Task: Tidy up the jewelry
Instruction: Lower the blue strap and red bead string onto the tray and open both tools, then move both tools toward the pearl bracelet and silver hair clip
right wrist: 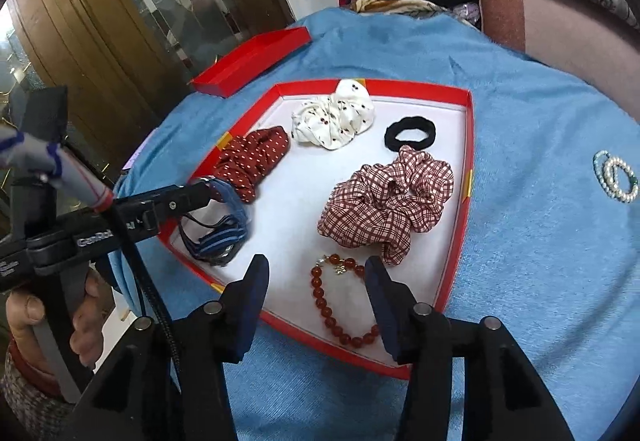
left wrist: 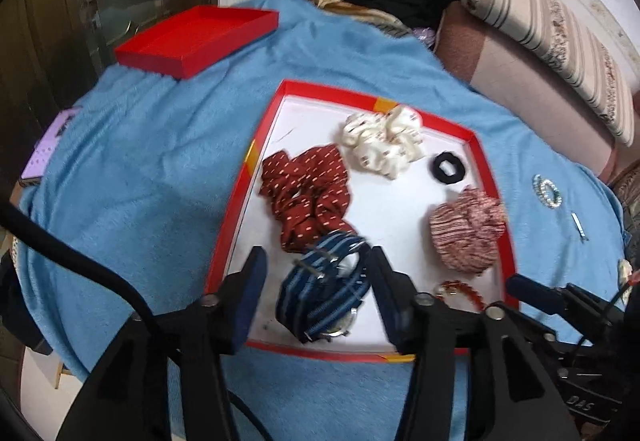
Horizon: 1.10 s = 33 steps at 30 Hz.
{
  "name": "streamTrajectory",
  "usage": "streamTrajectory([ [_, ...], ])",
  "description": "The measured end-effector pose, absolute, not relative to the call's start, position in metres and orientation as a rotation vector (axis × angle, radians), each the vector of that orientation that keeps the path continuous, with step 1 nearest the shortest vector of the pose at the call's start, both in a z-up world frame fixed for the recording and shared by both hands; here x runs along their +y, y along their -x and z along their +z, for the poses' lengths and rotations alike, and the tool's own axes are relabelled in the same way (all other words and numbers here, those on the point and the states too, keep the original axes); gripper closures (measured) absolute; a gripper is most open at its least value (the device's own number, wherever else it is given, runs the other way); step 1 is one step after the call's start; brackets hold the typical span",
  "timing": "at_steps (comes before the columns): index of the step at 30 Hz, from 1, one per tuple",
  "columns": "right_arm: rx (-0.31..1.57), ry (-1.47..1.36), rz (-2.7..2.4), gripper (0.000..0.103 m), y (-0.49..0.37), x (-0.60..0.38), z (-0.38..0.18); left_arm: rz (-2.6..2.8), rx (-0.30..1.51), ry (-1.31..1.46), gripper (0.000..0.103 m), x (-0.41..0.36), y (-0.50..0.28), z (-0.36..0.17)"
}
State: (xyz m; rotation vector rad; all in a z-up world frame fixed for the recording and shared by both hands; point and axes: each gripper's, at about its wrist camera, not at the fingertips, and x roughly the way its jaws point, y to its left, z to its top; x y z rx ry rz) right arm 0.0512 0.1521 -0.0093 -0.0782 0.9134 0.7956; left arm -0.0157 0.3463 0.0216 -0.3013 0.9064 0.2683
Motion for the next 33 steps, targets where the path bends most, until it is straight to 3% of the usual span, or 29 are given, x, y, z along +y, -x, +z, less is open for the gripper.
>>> streamTrajectory([
  [12,0.841,0.034,0.722,0.049,-0.035,0.09,0.014,0.288,0.813,0.205,0.043,0.306,0.04,0.075],
  [33,0.823,-0.071,0.478,0.049,-0.026,-0.057,0.015,0.155,0.813,-0.016,0.043,0.17,0.035,0.084],
])
